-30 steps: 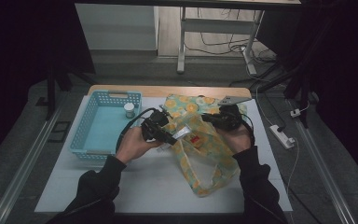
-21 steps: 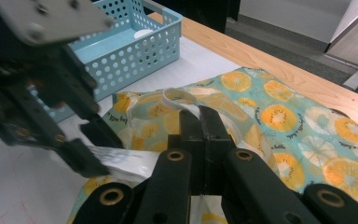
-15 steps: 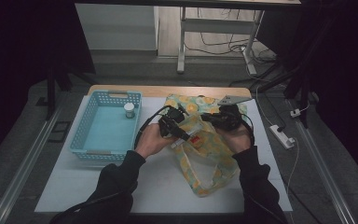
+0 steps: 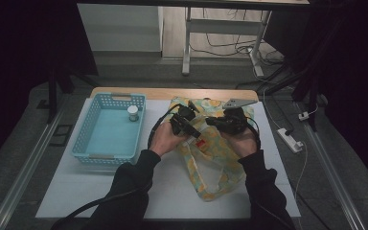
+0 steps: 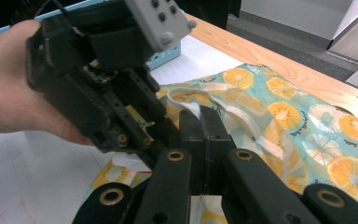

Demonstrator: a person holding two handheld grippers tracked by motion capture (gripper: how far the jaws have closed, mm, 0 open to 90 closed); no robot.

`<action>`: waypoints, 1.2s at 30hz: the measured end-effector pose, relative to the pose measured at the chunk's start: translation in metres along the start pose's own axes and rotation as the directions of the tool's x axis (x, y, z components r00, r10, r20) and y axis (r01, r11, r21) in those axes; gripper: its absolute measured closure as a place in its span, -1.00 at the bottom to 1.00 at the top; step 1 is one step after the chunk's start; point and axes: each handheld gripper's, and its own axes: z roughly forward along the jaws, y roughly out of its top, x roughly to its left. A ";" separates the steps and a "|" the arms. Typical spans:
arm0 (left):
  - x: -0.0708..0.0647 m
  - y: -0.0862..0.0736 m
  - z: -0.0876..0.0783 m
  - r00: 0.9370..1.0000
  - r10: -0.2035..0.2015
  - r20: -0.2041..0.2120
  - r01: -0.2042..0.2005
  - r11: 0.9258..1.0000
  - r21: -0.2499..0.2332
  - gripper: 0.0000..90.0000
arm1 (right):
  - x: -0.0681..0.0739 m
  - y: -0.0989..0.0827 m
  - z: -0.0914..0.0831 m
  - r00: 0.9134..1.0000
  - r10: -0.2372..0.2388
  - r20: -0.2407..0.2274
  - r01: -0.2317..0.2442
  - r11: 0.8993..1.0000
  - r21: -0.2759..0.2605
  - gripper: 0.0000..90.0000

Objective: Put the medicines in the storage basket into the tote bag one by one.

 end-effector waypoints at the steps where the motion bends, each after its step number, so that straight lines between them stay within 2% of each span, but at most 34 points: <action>1: 0.001 0.001 0.001 1.000 -0.004 -0.003 0.004 1.000 -0.004 0.59 | 0.000 0.000 0.000 1.000 0.000 0.001 0.000 1.000 0.001 0.99; 9: 0.007 0.004 0.011 1.000 -0.007 -0.006 0.007 0.999 -0.031 0.58 | -0.002 -0.002 0.002 1.000 0.005 0.013 -0.005 1.000 0.008 0.99; 14: 0.010 0.002 0.020 1.000 0.005 -0.013 -0.005 0.998 -0.055 0.58 | -0.004 -0.004 0.005 1.000 0.007 0.030 -0.007 1.000 0.017 0.99; 18: 0.011 0.000 0.025 0.999 0.031 -0.022 -0.032 0.997 -0.066 0.56 | -0.006 -0.006 0.006 0.999 0.011 0.043 -0.012 1.000 0.024 0.98; 23: 0.011 -0.002 0.020 0.999 0.042 0.002 -0.041 0.994 -0.101 0.29 | -0.008 -0.008 0.007 0.999 0.015 0.047 -0.016 0.999 0.027 0.99; 30: 0.004 -0.011 0.003 0.996 0.077 0.034 -0.073 0.991 -0.116 -0.09 | -0.007 -0.007 0.007 0.999 0.012 0.041 -0.013 1.000 0.027 0.98; 32: 0.001 -0.016 -0.001 0.996 0.091 0.027 -0.087 0.990 -0.107 -0.20 | -0.007 -0.007 0.007 0.999 0.011 0.041 -0.012 1.000 0.026 0.98; 34: -0.001 -0.021 -0.003 0.994 0.104 0.025 -0.101 0.991 -0.092 -0.23 | -0.006 -0.007 0.007 0.999 0.011 0.037 -0.012 1.000 0.026 0.98; 36: -0.004 -0.028 -0.003 0.994 0.113 0.005 -0.113 0.991 -0.078 -0.23 | -0.006 -0.006 0.007 0.999 0.009 0.036 -0.010 1.000 0.027 0.98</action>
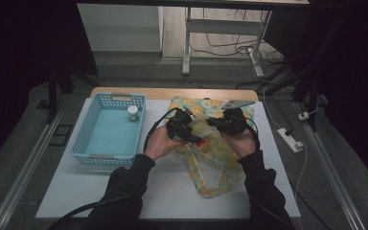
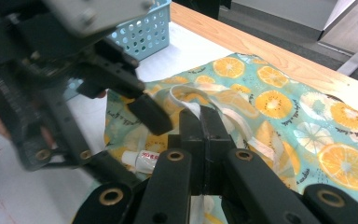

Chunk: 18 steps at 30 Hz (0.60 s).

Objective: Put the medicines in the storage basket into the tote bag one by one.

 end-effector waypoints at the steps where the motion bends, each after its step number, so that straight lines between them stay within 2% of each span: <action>1: 0.000 -0.003 0.000 1.000 0.004 0.000 -0.004 1.000 0.008 -0.20 | 0.000 0.000 0.000 1.000 -0.001 -0.001 0.001 1.000 0.000 0.98; 4: -0.002 -0.008 0.004 1.000 -0.002 -0.014 0.003 0.999 0.035 -0.07 | 0.002 0.000 0.001 1.000 -0.005 -0.006 0.005 1.000 0.003 0.98; 8: -0.001 -0.015 0.014 0.997 0.017 -0.080 -0.011 0.996 0.087 0.04 | 0.004 0.001 0.002 1.000 -0.010 -0.009 0.010 1.000 0.004 0.98; 13: 0.003 -0.020 0.020 0.996 -0.003 -0.090 0.013 0.993 0.115 0.35 | 0.004 0.001 0.002 1.000 -0.012 -0.011 0.012 1.000 0.005 0.98; 15: 0.003 -0.020 0.020 0.995 -0.015 -0.096 0.026 0.993 0.116 0.52 | 0.003 0.001 0.001 1.000 -0.012 -0.010 0.012 1.000 0.003 0.98; 18: 0.004 -0.018 0.020 0.995 -0.053 -0.086 0.060 0.995 0.082 0.55 | 0.003 0.002 0.001 1.000 -0.010 -0.011 0.010 1.000 0.000 0.98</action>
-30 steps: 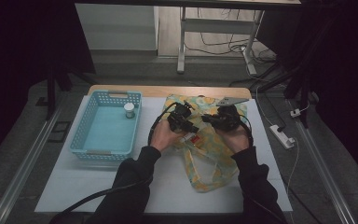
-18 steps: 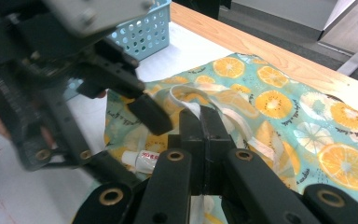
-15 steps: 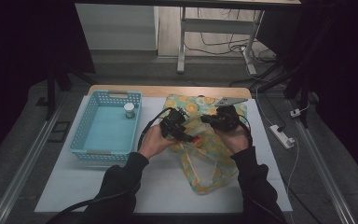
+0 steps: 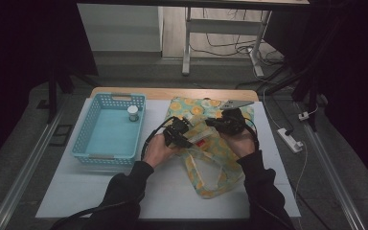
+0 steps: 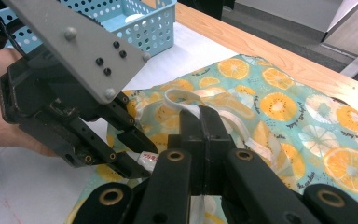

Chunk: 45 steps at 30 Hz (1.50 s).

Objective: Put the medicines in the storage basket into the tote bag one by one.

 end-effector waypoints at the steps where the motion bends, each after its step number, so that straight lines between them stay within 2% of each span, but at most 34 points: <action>1: 0.001 0.002 0.000 1.000 -0.011 0.013 0.011 1.000 -0.003 0.55 | 0.000 0.000 0.000 1.000 0.000 0.001 0.000 1.000 0.000 0.98; 7: 0.002 0.011 0.003 0.999 -0.030 -0.012 0.029 0.999 -0.037 0.55 | 0.002 0.001 0.001 1.000 -0.002 -0.003 0.002 1.000 0.001 0.98; 14: 0.004 0.023 0.014 0.998 -0.023 -0.057 0.019 0.998 -0.063 0.54 | 0.001 0.000 0.001 1.000 -0.003 0.003 0.003 1.000 0.000 0.98; 17: 0.007 0.024 0.015 0.999 -0.021 -0.035 0.018 0.997 -0.070 0.52 | -0.001 0.000 0.001 1.000 0.005 0.009 -0.005 1.000 0.000 0.98; 20: 0.006 0.021 0.008 1.000 -0.012 -0.027 0.009 0.996 -0.088 0.40 | -0.003 -0.001 0.000 1.000 0.013 0.014 -0.013 1.000 -0.003 0.98; 25: 0.006 0.011 -0.009 1.000 -0.008 0.021 0.010 0.993 -0.116 0.23 | -0.003 -0.001 0.000 1.000 0.014 0.013 -0.014 1.000 -0.003 0.98; 30: 0.008 0.000 -0.028 0.997 0.006 0.072 0.004 0.991 -0.134 0.04 | -0.002 -0.001 0.002 1.000 0.015 0.010 -0.015 1.000 0.002 0.98; 32: 0.009 -0.003 -0.037 0.997 0.017 0.071 -0.006 0.989 -0.147 -0.02 | -0.002 -0.001 0.002 1.000 0.015 0.008 -0.015 1.000 0.003 0.98; 37: 0.017 -0.010 -0.058 0.997 0.015 0.075 -0.001 0.984 -0.181 -0.29 | -0.002 -0.001 0.002 1.000 0.016 0.004 -0.016 1.000 0.002 0.98; 41: 0.026 -0.017 -0.072 0.999 0.015 0.035 -0.009 0.983 -0.181 -0.47 | -0.001 -0.001 0.002 1.000 0.016 -0.001 -0.016 1.000 0.003 0.98; 43: 0.033 -0.022 -0.076 1.000 0.003 0.012 -0.001 0.984 -0.179 -0.53 | -0.001 -0.001 0.002 1.000 0.015 -0.002 -0.015 1.000 0.004 0.98; 45: 0.040 -0.027 -0.081 1.000 -0.014 0.009 0.016 0.984 -0.179 -0.60 | -0.001 -0.001 0.002 1.000 0.016 -0.004 -0.016 1.000 0.003 0.98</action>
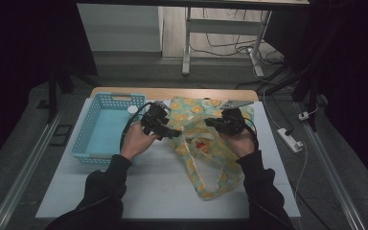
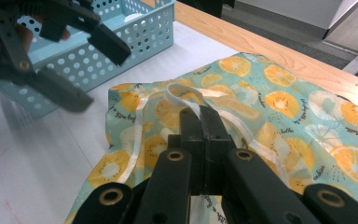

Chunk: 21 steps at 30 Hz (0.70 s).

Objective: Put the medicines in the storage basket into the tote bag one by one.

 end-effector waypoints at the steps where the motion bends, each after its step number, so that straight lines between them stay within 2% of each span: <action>1: 0.003 -0.001 -0.002 1.000 -0.005 0.002 0.005 1.000 -0.001 -0.63 | 0.000 0.000 0.000 1.000 -0.001 0.000 0.001 1.000 0.002 0.98; 6: 0.028 -0.011 -0.020 0.998 -0.056 -0.016 0.056 0.998 -0.014 -0.78 | 0.000 0.000 0.000 1.000 -0.001 0.000 0.001 1.000 0.003 0.98; 11: 0.050 -0.020 -0.035 0.995 -0.082 -0.064 0.081 0.996 -0.024 -0.91 | -0.001 -0.001 0.001 1.000 -0.003 0.000 0.003 1.000 0.009 0.98; 14: 0.062 -0.027 -0.041 0.992 -0.097 -0.085 0.094 0.995 -0.034 -0.95 | -0.001 -0.001 0.001 1.000 -0.004 -0.001 0.004 1.000 0.010 0.98; 18: 0.080 -0.033 -0.051 0.985 -0.151 -0.078 0.147 0.988 -0.056 -0.89 | -0.001 -0.001 0.001 1.000 -0.003 -0.001 0.003 1.000 0.011 0.98; 21: 0.090 -0.036 -0.056 0.981 -0.145 -0.131 0.138 0.989 -0.059 -0.92 | -0.001 -0.001 0.002 1.000 -0.003 -0.002 0.003 1.000 0.012 0.98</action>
